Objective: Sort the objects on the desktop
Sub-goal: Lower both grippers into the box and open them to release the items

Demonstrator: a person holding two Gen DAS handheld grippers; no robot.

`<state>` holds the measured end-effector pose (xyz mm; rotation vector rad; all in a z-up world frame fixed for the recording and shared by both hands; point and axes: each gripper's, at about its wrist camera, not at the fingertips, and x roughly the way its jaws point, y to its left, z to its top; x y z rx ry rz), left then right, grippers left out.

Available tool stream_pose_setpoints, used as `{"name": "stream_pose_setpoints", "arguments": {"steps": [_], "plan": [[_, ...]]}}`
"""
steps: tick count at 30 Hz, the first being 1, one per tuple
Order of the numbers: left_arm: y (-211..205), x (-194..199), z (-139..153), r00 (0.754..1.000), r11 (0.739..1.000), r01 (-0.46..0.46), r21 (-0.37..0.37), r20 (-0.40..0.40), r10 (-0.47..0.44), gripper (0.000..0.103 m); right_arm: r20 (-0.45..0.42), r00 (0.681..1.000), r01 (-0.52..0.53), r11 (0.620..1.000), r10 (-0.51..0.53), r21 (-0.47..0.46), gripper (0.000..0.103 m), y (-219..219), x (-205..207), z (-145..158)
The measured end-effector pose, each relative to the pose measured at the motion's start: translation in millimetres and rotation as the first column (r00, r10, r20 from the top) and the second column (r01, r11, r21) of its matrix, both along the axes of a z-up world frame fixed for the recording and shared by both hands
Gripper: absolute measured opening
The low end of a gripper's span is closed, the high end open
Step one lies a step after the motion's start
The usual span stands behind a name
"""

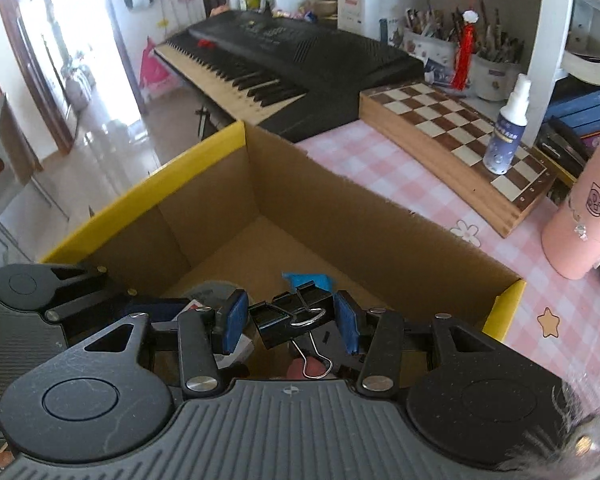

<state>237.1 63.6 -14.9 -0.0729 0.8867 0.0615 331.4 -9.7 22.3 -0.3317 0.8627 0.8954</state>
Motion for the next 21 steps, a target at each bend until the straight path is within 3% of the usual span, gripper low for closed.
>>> {"name": "stream_pose_setpoints", "arguments": {"steps": [4, 9, 12, 16, 21], "plan": [[-1, 0, -3, 1.000, 1.000, 0.010, 0.009, -0.010, -0.009, 0.057, -0.017, 1.000, -0.006, 1.000, 0.005, -0.022, 0.045, 3, 1, -6], [-1, -6, 4, 0.999, 1.000, 0.011, -0.002, 0.040, -0.011, 0.061, -0.035, 0.999, 0.012, 1.000, -0.013, -0.021, 0.045, 2, 2, -8], [-3, -11, 14, 0.996, 1.000, 0.012, 0.013, 0.089, -0.013, 0.062, -0.053, 0.998, 0.045, 0.998, -0.043, 0.038, 0.053, -5, 0, -2], [-2, -20, 25, 0.992, 1.000, 0.007, -0.017, 0.126, -0.005, 0.062, -0.048, 0.995, 0.097, 0.990, -0.093, 0.104, 0.054, -19, -9, 13], [-4, -40, 39, 0.982, 1.000, 0.006, -0.003, 0.186, -0.005, 0.062, 0.014, 0.984, 0.170, 0.969, -0.175, 0.178, 0.054, -45, -33, 36]]}}
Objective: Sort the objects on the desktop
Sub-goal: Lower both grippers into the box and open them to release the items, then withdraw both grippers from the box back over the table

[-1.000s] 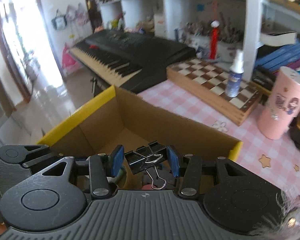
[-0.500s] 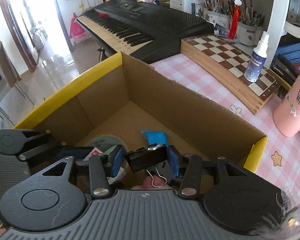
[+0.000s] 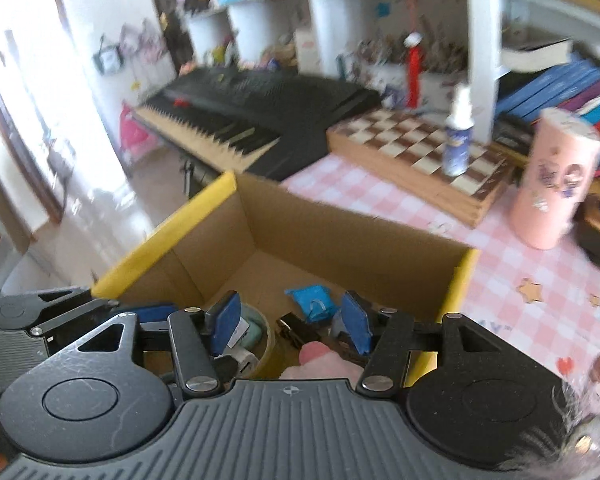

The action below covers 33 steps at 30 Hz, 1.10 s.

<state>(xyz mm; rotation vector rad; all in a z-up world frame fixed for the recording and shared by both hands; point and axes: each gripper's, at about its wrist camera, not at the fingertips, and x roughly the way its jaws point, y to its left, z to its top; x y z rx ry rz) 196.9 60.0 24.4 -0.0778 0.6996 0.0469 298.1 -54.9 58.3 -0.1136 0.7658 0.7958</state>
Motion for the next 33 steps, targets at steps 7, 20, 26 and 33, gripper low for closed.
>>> {"name": "stream_pose_setpoints", "arguments": {"steps": [7, 20, 26, 33], "plan": [[2, -37, 20, 0.996, 1.000, -0.001, -0.016, 0.091, 0.002, 0.062, 0.116, 0.976, 0.177, 0.981, -0.186, 0.084, 0.054, -48, -50, 30], [-5, -122, 44, 0.966, 0.999, 0.037, 0.013, 0.257, -0.039, 0.070, 0.241, 0.803, 0.522, 0.839, -0.545, 0.156, 0.055, -123, -178, 28], [-14, -162, 40, 0.961, 0.999, 0.034, -0.010, 0.274, -0.030, 0.077, 0.247, 0.747, 0.605, 0.785, -0.617, 0.132, 0.055, -139, -241, 9], [-32, -196, 25, 0.971, 0.998, 0.038, 0.045, 0.235, -0.047, 0.079, 0.250, 0.707, 0.662, 0.743, -0.662, 0.094, 0.058, -147, -291, -14]]}}
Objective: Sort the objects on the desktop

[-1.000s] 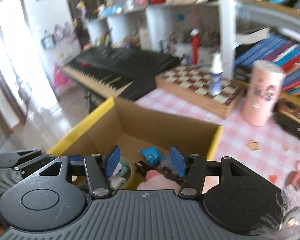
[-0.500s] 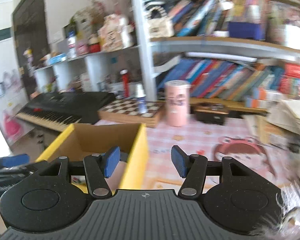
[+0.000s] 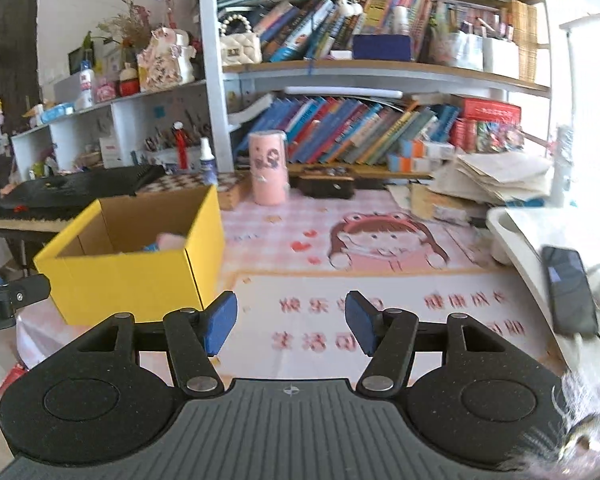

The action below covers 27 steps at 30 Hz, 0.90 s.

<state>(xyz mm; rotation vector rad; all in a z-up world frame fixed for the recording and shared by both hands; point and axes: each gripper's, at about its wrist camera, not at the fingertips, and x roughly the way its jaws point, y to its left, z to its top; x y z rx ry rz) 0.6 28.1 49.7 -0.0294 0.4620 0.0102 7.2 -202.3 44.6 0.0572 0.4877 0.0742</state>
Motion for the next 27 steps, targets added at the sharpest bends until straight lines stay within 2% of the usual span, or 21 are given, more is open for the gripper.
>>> {"name": "stream_pose_setpoints", "arguments": {"steps": [3, 5, 9, 16, 18, 20, 27], "plan": [[-7, -7, -6, 0.999, 1.000, 0.001, 0.013, -0.038, -0.001, 0.082, -0.041, 0.999, 0.019, 0.999, -0.018, 0.033, 0.064, -5, -8, -9], [-12, -12, -13, 0.999, 1.000, 0.001, 0.015, -0.053, -0.001, 0.083, -0.067, 0.997, 0.033, 0.998, -0.029, 0.047, 0.064, -9, -11, -14], [-21, -15, -22, 0.996, 1.000, -0.019, 0.007, -0.087, 0.020, 0.083, -0.084, 0.996, 0.028, 0.999, -0.026, 0.022, 0.065, -10, -17, -21], [-39, -20, -27, 0.994, 0.998, 0.005, 0.061, -0.111, 0.002, 0.084, -0.075, 0.997, 0.013, 1.000, -0.015, -0.022, 0.088, -4, -26, -31], [-41, -21, -27, 0.994, 0.998, 0.013, 0.069, -0.110, -0.005, 0.084, -0.087, 0.996, 0.018, 0.999, -0.021, -0.037, 0.090, -3, -28, -33], [-42, -22, -28, 0.993, 0.997, 0.017, 0.073, -0.116, -0.008, 0.085, -0.097, 0.995, 0.028, 0.999, -0.032, -0.043, 0.099, -4, -30, -35], [-38, -27, -32, 0.991, 0.996, -0.036, 0.081, -0.128, 0.046, 0.087, -0.113, 0.991, 0.064, 0.998, -0.066, -0.024, 0.101, -10, -37, -37]]}}
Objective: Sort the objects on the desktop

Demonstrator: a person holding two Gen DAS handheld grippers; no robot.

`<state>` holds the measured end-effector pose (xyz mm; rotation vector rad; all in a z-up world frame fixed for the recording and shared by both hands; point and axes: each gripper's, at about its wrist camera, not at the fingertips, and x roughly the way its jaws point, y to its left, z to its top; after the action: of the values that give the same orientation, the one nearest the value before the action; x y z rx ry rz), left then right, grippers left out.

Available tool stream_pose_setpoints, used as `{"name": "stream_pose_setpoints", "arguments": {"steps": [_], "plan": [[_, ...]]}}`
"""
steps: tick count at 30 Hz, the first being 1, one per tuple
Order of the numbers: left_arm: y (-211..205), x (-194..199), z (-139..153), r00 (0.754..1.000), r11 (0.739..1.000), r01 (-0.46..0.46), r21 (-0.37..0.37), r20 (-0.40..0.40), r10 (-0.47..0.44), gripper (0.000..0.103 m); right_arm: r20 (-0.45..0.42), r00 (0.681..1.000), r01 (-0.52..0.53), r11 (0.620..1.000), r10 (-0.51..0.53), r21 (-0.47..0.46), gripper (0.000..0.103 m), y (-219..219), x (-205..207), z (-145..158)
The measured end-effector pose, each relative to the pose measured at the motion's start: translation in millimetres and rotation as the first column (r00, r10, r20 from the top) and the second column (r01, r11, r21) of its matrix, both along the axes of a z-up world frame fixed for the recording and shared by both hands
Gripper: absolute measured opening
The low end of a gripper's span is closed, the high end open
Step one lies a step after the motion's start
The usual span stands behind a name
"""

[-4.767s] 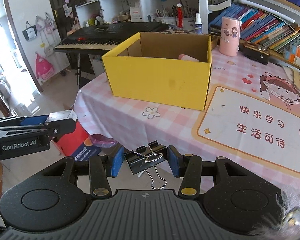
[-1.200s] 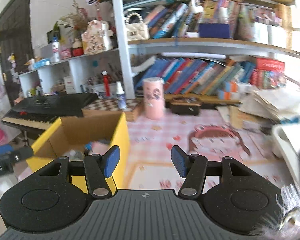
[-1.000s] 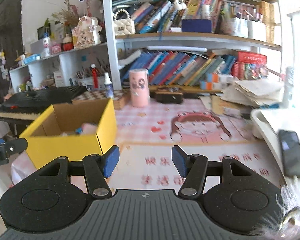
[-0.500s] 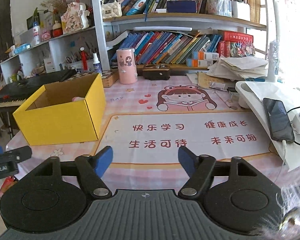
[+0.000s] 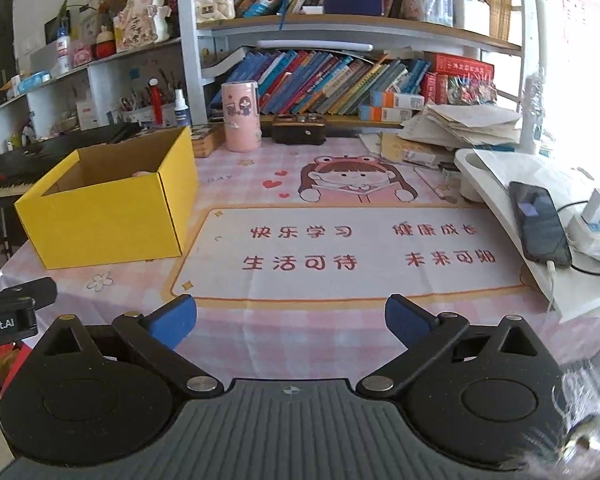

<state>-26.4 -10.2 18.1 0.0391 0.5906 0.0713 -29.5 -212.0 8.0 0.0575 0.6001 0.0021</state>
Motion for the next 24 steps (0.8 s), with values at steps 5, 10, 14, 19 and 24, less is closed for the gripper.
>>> {"name": "stream_pose_setpoints", "arguments": {"steps": [5, 10, 14, 19, 24], "plan": [[8, -4, 1, 1.000, 1.000, -0.010, -0.026, 0.002, 0.010, 0.087, 0.000, 1.000, -0.005, 1.000, 0.005, -0.026, 0.102, 5, -6, 1], [12, -5, -1, 1.000, 1.000, 0.002, -0.031, -0.008, -0.003, 0.087, -0.001, 1.000, -0.023, 1.000, 0.023, -0.021, 0.102, 9, -9, 1], [14, -7, -1, 1.000, 0.999, 0.006, -0.035, -0.010, -0.006, 0.087, -0.011, 1.000, -0.024, 1.000, 0.024, -0.008, 0.102, 10, -9, 1], [14, -10, 0, 1.000, 0.999, 0.024, -0.032, -0.008, -0.025, 0.087, -0.013, 1.000, -0.028, 1.000, 0.028, -0.004, 0.102, 13, -11, 2], [13, -9, 0, 0.999, 0.999, 0.040, -0.027, -0.018, -0.040, 0.088, -0.020, 0.999, -0.030, 1.000, 0.030, -0.004, 0.102, 14, -11, 1]]}}
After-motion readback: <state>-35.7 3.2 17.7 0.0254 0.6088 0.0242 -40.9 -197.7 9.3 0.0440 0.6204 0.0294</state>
